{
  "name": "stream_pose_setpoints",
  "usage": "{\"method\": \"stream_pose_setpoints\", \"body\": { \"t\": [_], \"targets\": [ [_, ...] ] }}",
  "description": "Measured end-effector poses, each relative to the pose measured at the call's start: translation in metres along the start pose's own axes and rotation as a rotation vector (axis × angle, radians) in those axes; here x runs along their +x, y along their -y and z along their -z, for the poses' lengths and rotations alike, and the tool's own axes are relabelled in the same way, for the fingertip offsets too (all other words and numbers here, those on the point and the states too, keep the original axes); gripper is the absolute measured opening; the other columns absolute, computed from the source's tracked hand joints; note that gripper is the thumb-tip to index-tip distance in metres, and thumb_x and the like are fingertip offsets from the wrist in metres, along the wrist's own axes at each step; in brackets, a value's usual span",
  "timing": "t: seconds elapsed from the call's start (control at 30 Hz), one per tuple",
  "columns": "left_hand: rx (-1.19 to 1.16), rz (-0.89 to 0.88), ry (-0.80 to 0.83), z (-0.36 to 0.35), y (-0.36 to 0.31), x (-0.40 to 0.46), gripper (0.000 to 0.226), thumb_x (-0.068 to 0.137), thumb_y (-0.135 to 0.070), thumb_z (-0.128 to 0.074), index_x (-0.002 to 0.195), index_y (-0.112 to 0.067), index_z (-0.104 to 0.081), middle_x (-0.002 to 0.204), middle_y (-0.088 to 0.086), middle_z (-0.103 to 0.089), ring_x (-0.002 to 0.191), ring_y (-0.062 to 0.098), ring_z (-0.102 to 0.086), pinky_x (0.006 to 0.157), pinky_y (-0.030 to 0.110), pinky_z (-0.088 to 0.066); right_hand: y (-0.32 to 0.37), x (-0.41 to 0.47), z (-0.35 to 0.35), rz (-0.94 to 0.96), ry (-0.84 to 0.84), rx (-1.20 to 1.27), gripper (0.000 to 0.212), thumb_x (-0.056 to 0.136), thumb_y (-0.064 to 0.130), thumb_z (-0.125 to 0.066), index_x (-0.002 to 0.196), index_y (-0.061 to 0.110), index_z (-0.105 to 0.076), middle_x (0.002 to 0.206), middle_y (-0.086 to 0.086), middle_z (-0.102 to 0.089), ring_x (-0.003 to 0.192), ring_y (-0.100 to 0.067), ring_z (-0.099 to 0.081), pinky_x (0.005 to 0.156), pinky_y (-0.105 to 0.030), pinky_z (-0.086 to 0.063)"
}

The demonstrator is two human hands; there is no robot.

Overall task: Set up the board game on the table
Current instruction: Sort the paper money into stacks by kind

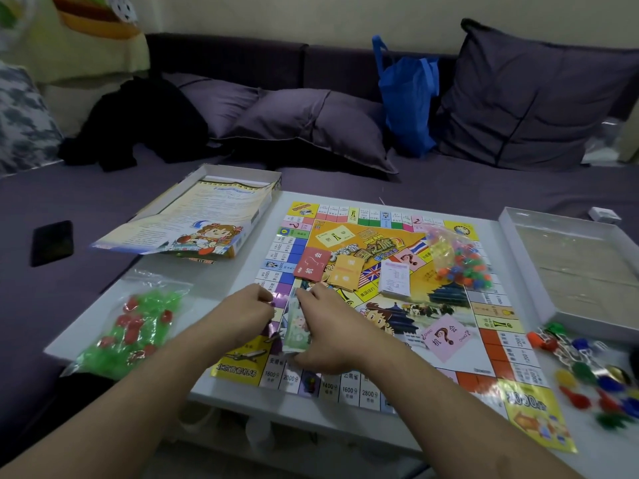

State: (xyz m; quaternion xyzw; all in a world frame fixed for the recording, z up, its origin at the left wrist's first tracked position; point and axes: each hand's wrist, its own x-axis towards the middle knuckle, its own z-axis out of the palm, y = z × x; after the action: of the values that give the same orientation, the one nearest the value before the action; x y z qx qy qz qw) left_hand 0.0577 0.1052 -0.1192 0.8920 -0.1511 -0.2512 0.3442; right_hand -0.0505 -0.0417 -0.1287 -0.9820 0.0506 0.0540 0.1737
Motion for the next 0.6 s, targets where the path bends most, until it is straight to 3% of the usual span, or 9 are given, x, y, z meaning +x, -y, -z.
{"method": "stream_pose_setpoints", "body": {
  "t": [0.2,0.27,0.37,0.5,0.6],
  "targets": [
    [0.083,-0.152,0.06,-0.013,0.016,-0.009,0.036,0.094,0.002,-0.059,0.12,-0.023,-0.057,0.114,-0.001,-0.063,0.103,0.018,-0.064,0.088,0.039,-0.061,0.003,-0.023,0.001,0.04,0.078,-0.083,0.099,0.081,0.055,-0.077,0.157,0.021,-0.025,0.143,-0.004,-0.038,0.132,-0.023,-0.035,0.109,-0.041,-0.042],
    [0.173,-0.229,0.085,-0.018,0.021,-0.009,0.047,0.09,-0.008,-0.072,0.13,-0.025,-0.054,0.126,-0.003,-0.055,0.116,0.019,-0.059,0.097,0.039,-0.058,0.01,-0.029,-0.001,0.045,0.085,-0.126,0.091,0.083,0.05,-0.076,0.154,0.018,-0.029,0.139,-0.007,-0.039,0.128,-0.024,-0.036,0.109,-0.041,-0.041],
    [0.287,-0.289,0.049,-0.021,0.023,-0.011,0.057,0.091,-0.017,-0.073,0.142,-0.025,-0.049,0.14,-0.001,-0.043,0.13,0.022,-0.047,0.11,0.037,-0.047,0.022,-0.038,-0.007,0.038,0.054,-0.18,0.093,0.085,0.047,-0.071,0.157,0.012,-0.023,0.146,-0.01,-0.037,0.131,-0.027,-0.035,0.115,-0.045,-0.037],
    [0.272,-0.304,0.037,-0.023,0.024,-0.01,0.058,0.092,-0.012,-0.07,0.144,-0.023,-0.047,0.144,0.002,-0.041,0.134,0.024,-0.042,0.114,0.037,-0.043,0.034,-0.049,-0.015,0.035,0.009,-0.158,0.113,0.086,0.057,-0.066,0.166,0.013,0.001,0.168,-0.006,-0.017,0.154,-0.029,-0.016,0.128,-0.045,-0.015],
    [0.252,-0.312,0.03,-0.023,0.026,-0.008,0.058,0.093,-0.01,-0.071,0.144,-0.024,-0.047,0.146,0.002,-0.042,0.136,0.023,-0.042,0.114,0.036,-0.043,0.041,-0.052,-0.025,0.024,0.021,-0.183,0.122,0.086,0.072,-0.062,0.166,0.014,0.01,0.175,-0.004,0.006,0.161,-0.026,0.006,0.127,-0.039,0.005]
  ]
}}
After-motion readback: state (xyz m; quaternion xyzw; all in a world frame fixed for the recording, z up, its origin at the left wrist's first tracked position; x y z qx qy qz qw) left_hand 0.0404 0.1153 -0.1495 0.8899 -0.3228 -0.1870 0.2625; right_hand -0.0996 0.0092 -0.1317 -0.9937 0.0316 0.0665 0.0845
